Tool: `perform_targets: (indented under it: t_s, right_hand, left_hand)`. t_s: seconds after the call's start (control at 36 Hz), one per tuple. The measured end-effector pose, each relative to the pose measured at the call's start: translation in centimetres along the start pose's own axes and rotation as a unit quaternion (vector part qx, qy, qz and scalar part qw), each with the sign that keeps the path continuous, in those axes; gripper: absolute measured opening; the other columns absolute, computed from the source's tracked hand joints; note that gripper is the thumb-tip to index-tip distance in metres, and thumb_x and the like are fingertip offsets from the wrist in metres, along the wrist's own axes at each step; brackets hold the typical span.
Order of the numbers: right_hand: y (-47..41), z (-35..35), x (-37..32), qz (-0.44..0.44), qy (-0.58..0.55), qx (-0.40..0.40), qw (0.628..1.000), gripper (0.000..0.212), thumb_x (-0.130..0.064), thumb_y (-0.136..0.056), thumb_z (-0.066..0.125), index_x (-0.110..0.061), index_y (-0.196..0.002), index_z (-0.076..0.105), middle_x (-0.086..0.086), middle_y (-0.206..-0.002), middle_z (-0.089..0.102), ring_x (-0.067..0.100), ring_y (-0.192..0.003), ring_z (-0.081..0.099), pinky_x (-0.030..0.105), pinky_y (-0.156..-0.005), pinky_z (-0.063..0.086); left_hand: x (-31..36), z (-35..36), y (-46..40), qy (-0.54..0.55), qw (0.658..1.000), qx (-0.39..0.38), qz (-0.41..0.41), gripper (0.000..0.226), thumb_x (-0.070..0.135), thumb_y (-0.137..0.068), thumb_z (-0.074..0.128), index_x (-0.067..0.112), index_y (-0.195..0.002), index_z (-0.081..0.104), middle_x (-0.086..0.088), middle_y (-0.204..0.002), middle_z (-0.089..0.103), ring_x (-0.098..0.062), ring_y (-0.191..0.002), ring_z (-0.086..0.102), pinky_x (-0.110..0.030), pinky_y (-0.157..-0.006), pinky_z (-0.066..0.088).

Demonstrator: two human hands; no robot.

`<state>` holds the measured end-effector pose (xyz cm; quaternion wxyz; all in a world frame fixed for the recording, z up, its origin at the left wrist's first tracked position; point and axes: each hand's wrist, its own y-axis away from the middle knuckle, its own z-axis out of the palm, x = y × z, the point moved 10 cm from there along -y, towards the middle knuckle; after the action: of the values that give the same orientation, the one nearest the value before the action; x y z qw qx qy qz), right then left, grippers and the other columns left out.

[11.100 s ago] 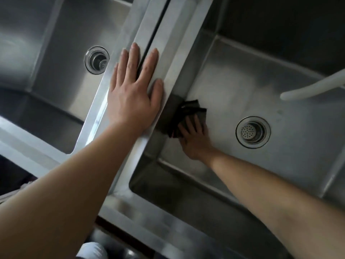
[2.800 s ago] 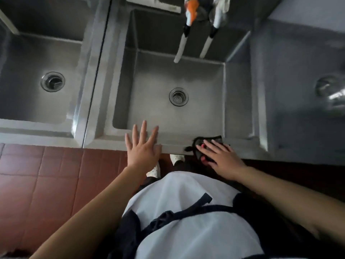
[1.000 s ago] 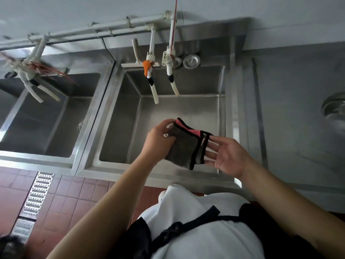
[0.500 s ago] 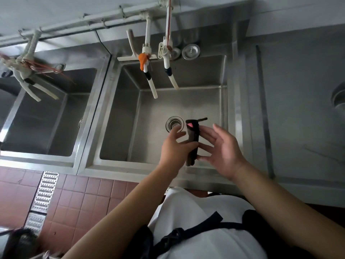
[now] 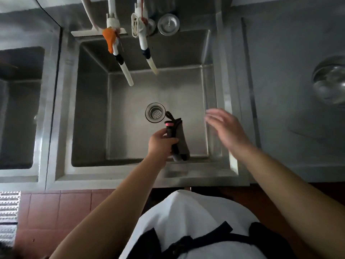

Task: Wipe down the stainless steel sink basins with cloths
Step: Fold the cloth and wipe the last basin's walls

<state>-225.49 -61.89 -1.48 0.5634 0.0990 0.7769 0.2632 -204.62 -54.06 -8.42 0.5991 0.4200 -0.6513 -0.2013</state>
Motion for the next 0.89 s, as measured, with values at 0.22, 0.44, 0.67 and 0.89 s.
perform_targets:
  t_s: [0.22,0.44,0.67,0.89]
  right_hand:
    - [-9.0,-6.5,0.8,-0.060,0.456,0.167,0.872,0.060,-0.045,-0.089,0.045,-0.017,-0.142,0.042,0.016,-0.152,0.039,0.040,-0.138,0.037,0.053,-0.107,0.037]
    - [-12.1,-3.7,5.3,-0.032,0.552,0.174,0.815,0.065,-0.052,-0.098,0.035,-0.031,-0.157,0.017,0.005,-0.167,0.003,0.033,-0.153,0.002,0.059,-0.117,0.018]
    - [-12.3,-3.5,5.3,-0.030,0.558,0.194,0.806,0.063,-0.052,-0.099,0.034,-0.028,-0.156,0.021,0.008,-0.166,0.009,0.036,-0.152,0.008,0.054,-0.110,0.032]
    - [-12.2,-3.4,5.4,-0.044,0.554,0.202,0.806,0.057,-0.042,-0.103,0.027,-0.025,-0.156,0.024,0.012,-0.165,0.014,0.039,-0.151,0.012,0.057,-0.110,0.032]
  left_hand:
    - [-1.7,7.5,-9.5,-0.089,0.995,-0.047,-0.025,0.047,-0.008,-0.082,0.058,0.021,-0.116,0.071,-0.003,-0.085,0.068,-0.028,-0.085,0.069,-0.035,-0.078,0.059]
    - [-6.4,18.7,-12.3,-0.101,0.980,-0.165,-0.048,0.030,0.026,-0.080,0.059,0.022,-0.105,0.074,-0.008,-0.092,0.075,-0.027,-0.087,0.073,-0.041,-0.082,0.061]
    - [-7.0,19.8,-8.7,0.209,0.890,-0.315,-0.257,0.064,0.062,-0.100,0.020,0.029,-0.142,0.055,0.000,-0.142,0.058,-0.021,-0.134,0.048,-0.047,-0.116,0.030]
    - [-3.2,19.9,-8.2,0.253,0.856,-0.366,-0.265,0.071,0.070,-0.094,0.018,0.033,-0.146,0.048,0.007,-0.145,0.055,-0.013,-0.139,0.042,-0.036,-0.100,0.036]
